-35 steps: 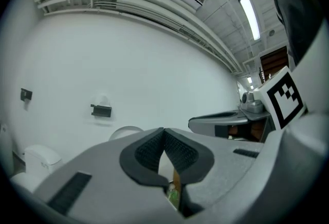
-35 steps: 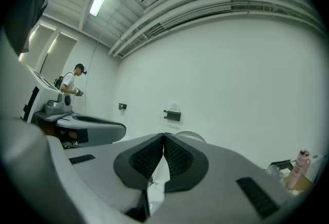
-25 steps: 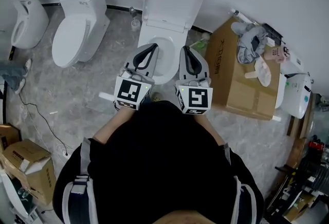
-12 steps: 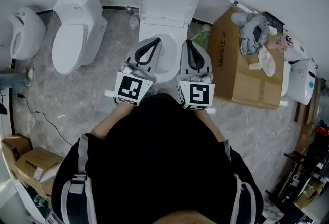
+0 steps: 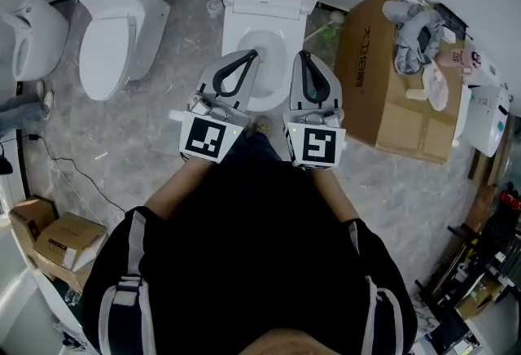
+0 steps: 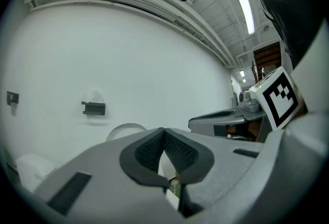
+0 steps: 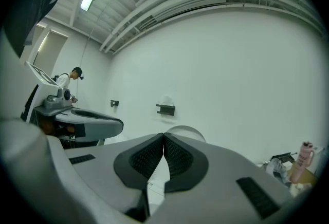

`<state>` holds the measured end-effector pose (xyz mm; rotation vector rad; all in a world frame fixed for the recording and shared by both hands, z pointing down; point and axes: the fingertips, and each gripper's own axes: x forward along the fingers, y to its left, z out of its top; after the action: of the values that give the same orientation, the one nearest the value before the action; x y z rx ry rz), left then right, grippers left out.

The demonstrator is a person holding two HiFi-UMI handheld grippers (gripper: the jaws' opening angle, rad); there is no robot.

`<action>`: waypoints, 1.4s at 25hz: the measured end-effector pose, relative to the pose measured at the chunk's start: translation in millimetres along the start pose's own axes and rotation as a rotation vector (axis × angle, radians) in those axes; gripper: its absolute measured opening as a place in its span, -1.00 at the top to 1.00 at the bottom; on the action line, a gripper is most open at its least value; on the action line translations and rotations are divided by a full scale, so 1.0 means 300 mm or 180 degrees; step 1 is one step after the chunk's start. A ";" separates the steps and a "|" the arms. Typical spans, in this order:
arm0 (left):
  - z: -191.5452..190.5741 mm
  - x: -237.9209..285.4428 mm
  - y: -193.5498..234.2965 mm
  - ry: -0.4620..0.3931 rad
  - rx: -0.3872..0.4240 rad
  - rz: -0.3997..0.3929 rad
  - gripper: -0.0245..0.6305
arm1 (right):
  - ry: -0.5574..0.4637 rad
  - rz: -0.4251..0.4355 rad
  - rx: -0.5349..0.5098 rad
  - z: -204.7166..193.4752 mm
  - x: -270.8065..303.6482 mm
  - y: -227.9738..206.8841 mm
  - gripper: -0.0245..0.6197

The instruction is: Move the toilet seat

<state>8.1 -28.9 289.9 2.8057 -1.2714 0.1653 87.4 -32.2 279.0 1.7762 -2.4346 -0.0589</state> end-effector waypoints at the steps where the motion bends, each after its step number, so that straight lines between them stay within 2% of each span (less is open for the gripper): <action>1: -0.012 0.007 0.006 0.0015 -0.0014 -0.0006 0.90 | 0.0082 0.0016 -0.0011 -0.021 0.007 0.000 0.85; 7: -0.136 0.035 0.031 0.0188 -0.0126 -0.0011 0.90 | 0.0349 0.0085 -0.0080 -0.166 0.034 -0.012 0.85; 15: -0.329 0.050 0.071 0.0378 -0.0158 0.0010 0.90 | 0.0483 0.0100 -0.0046 -0.344 0.052 -0.027 0.85; 18: -0.402 0.053 0.068 0.0429 -0.0151 -0.0037 0.90 | 0.0546 0.0153 -0.0091 -0.416 0.049 -0.012 0.85; 22: -0.502 0.053 0.063 0.0511 -0.0252 -0.0059 0.90 | 0.0813 0.0244 -0.0261 -0.537 0.031 0.013 0.85; 35: -0.801 0.000 0.068 0.0760 -0.0478 -0.0106 0.90 | 0.1085 0.0304 -0.0221 -0.840 0.005 0.091 0.85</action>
<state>-25.0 -19.4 528.7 2.5867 -1.1326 0.3738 92.8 -14.4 531.7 1.4969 -2.2382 0.1540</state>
